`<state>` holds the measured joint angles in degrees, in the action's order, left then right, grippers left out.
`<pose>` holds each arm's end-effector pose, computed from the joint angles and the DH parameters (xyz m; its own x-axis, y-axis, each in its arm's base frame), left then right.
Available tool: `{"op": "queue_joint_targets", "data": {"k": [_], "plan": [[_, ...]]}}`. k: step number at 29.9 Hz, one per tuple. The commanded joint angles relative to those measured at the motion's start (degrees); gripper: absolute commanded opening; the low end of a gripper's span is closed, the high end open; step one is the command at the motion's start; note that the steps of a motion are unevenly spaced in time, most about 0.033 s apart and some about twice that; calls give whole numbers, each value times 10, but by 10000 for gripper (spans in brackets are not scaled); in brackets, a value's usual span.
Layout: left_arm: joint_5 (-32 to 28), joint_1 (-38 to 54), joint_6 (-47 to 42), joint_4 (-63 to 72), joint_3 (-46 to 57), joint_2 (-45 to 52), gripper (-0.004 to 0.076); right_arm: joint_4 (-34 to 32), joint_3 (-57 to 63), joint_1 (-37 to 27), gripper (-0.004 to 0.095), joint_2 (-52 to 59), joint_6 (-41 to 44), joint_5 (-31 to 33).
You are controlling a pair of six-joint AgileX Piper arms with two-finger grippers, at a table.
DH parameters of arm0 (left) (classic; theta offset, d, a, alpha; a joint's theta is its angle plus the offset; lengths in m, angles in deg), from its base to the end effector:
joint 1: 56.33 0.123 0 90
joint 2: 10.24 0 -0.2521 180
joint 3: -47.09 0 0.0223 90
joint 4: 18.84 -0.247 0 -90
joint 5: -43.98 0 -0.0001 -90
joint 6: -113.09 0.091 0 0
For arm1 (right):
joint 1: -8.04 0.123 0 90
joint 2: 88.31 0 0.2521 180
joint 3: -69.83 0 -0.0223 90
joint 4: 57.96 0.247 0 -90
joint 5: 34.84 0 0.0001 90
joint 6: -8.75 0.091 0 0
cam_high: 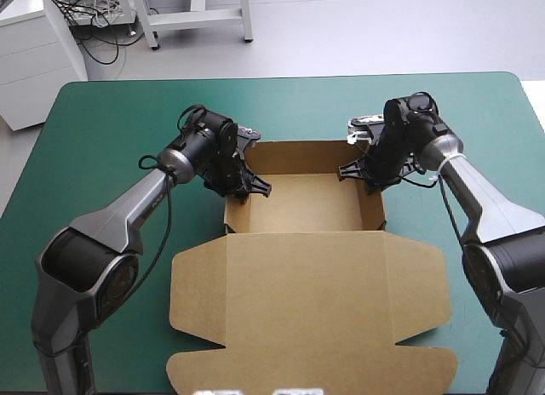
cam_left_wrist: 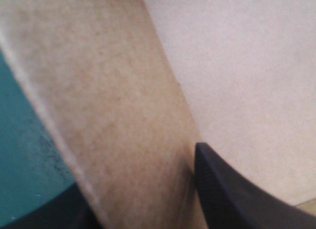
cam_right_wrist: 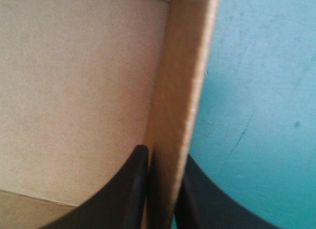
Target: Fold the box
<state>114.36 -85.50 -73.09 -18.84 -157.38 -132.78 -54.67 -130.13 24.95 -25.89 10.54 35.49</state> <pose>0.3505 -0.1956 0.2338 -0.9030 0.3808 -0.1991 0.3925 0.9195 -0.0216 0.3654 0.1162 0.2469 -0.9496 -0.2359 -0.2063 -0.2536 0.9652 0.0634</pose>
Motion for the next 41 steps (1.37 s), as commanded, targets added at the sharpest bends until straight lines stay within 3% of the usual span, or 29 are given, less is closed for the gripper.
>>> {"op": "queue_joint_targets", "data": {"k": [1,4,7,20,23,30,36,41], "plan": [[23,-1,4,-32,-17,40,519,0,-12,-1,451,26,-26,12],[40,-1,3,-52,-21,48,552,4,-14,-1,739,39,-31,12],[36,0,3,-49,-23,61,552,4,-14,-1,883,52,-31,12],[40,0,2,-30,-23,160,537,25,-14,-1,873,129,-36,12],[40,0,7,-21,-23,199,463,25,-14,-1,873,155,-39,12],[40,-2,53,12,-21,330,-13,25,-14,-1,873,206,-43,12],[40,-2,69,20,27,442,-30,29,-14,-1,873,218,-47,12],[40,-2,74,0,130,544,-32,34,-14,-1,873,218,-48,7]]}}
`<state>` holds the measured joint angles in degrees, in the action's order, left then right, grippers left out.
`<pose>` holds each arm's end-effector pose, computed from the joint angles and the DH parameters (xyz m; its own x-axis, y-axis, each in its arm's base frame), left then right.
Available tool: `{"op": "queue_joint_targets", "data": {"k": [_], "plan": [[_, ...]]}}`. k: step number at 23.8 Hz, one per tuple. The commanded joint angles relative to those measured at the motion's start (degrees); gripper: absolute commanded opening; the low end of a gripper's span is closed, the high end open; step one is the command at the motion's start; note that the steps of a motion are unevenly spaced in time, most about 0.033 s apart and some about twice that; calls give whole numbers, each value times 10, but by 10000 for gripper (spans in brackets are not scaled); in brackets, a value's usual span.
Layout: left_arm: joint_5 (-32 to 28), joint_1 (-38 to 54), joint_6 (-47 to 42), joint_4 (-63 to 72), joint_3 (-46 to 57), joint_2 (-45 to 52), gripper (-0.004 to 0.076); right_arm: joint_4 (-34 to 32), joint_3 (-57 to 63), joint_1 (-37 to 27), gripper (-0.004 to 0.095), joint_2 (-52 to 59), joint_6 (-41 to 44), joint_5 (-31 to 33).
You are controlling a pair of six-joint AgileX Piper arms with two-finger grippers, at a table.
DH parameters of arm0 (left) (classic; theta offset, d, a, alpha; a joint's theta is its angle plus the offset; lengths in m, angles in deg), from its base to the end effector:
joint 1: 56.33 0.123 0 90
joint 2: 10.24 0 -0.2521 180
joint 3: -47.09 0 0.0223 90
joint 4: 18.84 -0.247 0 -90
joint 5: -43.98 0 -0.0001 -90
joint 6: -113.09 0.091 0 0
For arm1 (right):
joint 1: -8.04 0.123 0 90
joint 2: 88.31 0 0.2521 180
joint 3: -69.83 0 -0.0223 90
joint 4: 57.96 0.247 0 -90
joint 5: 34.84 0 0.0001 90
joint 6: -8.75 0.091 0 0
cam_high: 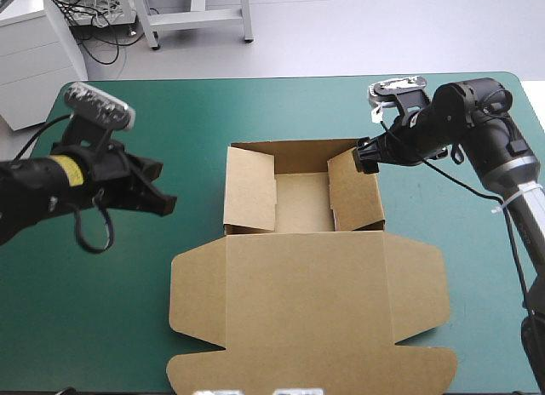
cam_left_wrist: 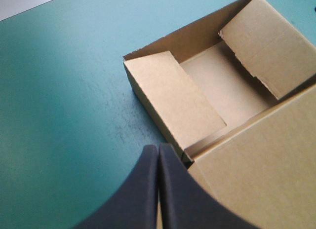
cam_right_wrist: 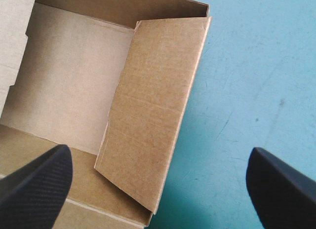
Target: Fold the box
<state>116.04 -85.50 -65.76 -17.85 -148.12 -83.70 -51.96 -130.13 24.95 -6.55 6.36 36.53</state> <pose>0.1703 -0.0968 0.4547 -0.5574 0.3280 -0.7627 0.5066 0.8622 0.0006 0.3028 0.1015 0.3664 -0.8221 -0.2584 -0.5074 -0.3442 0.9354 0.0813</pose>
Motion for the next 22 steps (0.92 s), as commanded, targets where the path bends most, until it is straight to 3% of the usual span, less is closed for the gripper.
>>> {"op": "queue_joint_targets", "data": {"k": [1,8,16,22], "plan": [[23,-2,0,-10,92,94,-32,7,-14,-1,873,25,-10,-9],[16,-2,0,-10,277,219,-32,7,-14,-1,873,22,-16,-13],[-43,-2,-43,-10,480,349,-32,20,-14,-1,873,-53,-18,-15],[-46,-2,-56,-3,513,358,-32,16,-14,-1,873,-141,-18,-25]]}}
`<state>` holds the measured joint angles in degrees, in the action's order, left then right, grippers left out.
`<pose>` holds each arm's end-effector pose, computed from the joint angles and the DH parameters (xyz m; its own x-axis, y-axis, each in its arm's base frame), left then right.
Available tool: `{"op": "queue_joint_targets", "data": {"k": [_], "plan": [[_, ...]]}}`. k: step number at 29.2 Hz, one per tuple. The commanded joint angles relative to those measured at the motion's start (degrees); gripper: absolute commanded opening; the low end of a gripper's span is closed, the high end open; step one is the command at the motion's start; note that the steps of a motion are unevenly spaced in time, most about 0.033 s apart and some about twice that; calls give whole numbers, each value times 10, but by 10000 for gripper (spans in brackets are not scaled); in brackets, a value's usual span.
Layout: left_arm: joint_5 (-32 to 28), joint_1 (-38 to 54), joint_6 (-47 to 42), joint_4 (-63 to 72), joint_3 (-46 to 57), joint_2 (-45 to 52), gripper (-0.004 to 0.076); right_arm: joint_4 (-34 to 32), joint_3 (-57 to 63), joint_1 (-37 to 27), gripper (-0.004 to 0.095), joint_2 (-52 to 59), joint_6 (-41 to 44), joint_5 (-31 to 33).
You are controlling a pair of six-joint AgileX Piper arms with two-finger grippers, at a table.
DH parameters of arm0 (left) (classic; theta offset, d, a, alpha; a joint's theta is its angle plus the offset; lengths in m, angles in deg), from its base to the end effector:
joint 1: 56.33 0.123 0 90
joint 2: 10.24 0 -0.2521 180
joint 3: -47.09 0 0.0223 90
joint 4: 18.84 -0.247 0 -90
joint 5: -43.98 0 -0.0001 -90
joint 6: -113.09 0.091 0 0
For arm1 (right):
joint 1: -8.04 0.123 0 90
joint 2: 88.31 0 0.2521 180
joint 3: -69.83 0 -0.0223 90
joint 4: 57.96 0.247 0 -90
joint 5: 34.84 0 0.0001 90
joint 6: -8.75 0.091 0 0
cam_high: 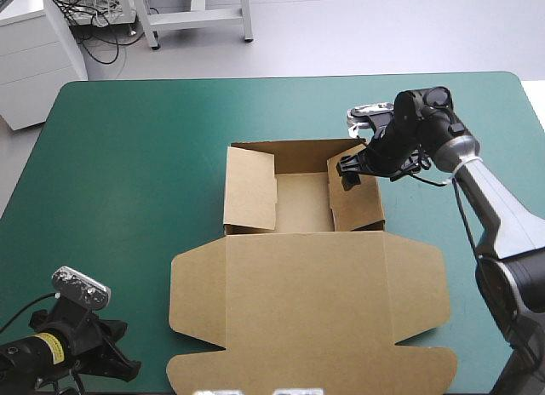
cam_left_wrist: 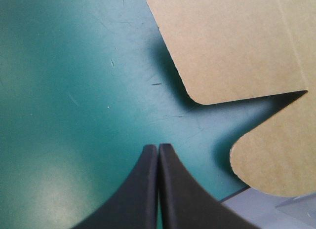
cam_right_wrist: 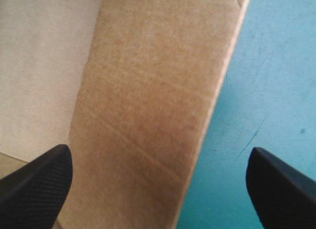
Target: Fold the box
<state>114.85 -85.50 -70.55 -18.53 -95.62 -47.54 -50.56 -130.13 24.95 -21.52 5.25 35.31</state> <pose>0.0724 -0.0409 0.2879 -0.7497 0.3437 -0.5655 0.4419 0.8961 -0.0412 0.3538 0.1191 0.2764 -0.9105 -0.2945 -0.2902 -0.3377 0.9347 0.1111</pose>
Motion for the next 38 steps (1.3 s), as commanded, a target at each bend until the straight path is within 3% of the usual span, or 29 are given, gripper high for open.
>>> {"op": "queue_joint_targets", "data": {"k": [1,4,7,9,12,15,28,35,38], "plan": [[-37,-2,-8,4,-12,-3,-32,2,-14,-1,873,1,-7,-13],[-47,-2,-8,4,-12,-3,-32,2,-14,-1,851,-14,-7,-16],[-50,-2,-8,4,-12,-3,-32,3,-14,-1,716,-18,-7,-16],[-51,-2,-8,4,-12,-3,-32,3,-14,-1,460,-18,-7,-17],[-52,-2,-8,4,-12,-3,-32,3,-14,-1,163,-18,-7,-17],[-52,-2,-8,4,-12,-3,-32,3,-14,-1,-20,-18,-7,-14],[-52,-2,-8,7,-12,-3,-32,-10,-72,-2,-23,-18,-78,1],[-48,-2,-7,6,-12,-3,-32,-136,-189,-12,-23,-18,-78,12],[-50,-2,-7,4,-12,-3,-32,-152,-227,-40,-23,-18,-79,12]]}}
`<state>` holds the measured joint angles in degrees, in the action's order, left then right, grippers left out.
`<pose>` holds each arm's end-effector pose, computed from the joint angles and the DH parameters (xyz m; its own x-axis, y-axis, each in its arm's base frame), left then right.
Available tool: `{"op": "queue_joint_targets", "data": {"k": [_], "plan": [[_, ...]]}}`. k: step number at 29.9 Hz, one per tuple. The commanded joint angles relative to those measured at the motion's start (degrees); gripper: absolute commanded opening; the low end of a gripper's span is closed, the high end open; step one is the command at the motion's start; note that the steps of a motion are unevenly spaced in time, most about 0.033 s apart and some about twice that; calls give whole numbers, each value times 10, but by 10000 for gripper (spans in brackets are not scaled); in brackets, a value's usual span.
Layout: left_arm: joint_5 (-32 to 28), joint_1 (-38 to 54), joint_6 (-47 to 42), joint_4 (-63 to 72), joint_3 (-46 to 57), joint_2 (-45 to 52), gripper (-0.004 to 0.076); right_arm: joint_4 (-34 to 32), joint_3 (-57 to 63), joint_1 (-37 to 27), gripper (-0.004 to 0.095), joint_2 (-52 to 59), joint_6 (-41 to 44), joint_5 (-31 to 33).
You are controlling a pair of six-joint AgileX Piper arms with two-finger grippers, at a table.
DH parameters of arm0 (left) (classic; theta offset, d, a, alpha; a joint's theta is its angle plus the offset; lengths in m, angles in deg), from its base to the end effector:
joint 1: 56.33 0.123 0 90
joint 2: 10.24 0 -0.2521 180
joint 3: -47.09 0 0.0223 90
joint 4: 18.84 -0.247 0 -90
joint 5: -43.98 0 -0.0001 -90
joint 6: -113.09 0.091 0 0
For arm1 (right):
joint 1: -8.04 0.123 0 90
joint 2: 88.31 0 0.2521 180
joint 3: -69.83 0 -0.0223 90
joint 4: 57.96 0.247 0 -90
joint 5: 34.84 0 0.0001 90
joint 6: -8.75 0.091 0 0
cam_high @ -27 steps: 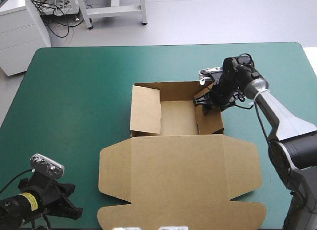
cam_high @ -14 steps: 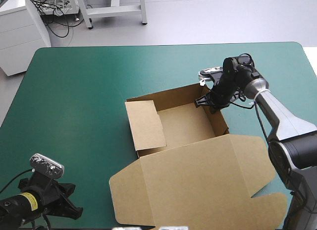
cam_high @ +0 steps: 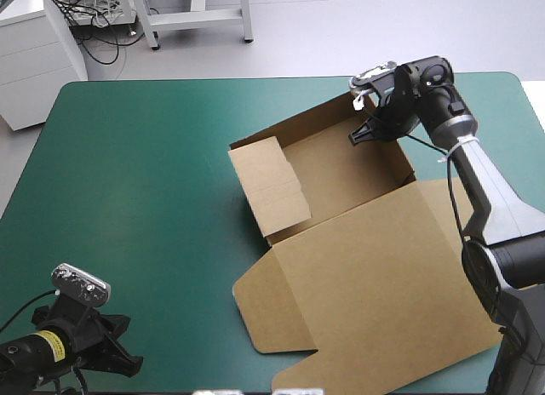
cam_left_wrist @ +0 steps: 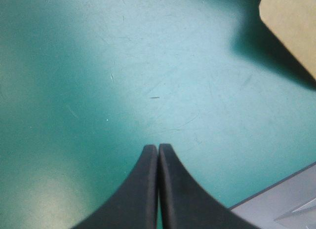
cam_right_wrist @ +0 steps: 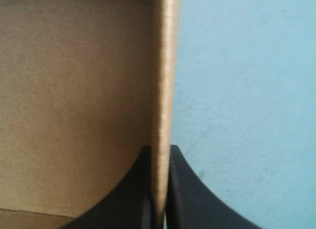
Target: Fold the box
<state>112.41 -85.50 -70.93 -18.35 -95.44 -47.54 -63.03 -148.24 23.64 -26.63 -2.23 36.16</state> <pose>0.0751 -0.0427 0.2892 -0.7333 0.3254 -0.5970 0.4390 0.8971 -0.0502 0.3901 0.1010 0.3292 -0.7733 -0.4422 -0.4544 -0.4082 0.8956 -0.1769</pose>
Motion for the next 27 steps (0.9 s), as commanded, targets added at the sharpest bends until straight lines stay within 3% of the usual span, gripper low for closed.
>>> {"op": "queue_joint_targets", "data": {"k": [1,5,11,20,27], "plan": [[-25,-2,-3,2,-14,-3,-32,-26,-56,-41,-23,33,-8,4],[-25,-2,-3,1,-14,-3,-32,-2,-67,-106,-23,33,-15,-7],[-25,-2,-3,-5,-14,-3,-32,103,-66,-231,-23,15,-44,-13],[-25,-2,-3,-9,-14,-3,-32,110,-66,-367,-23,-14,-40,-30],[-25,-2,-3,-5,-14,-3,-32,111,-66,-424,-23,-48,-35,-29]]}}
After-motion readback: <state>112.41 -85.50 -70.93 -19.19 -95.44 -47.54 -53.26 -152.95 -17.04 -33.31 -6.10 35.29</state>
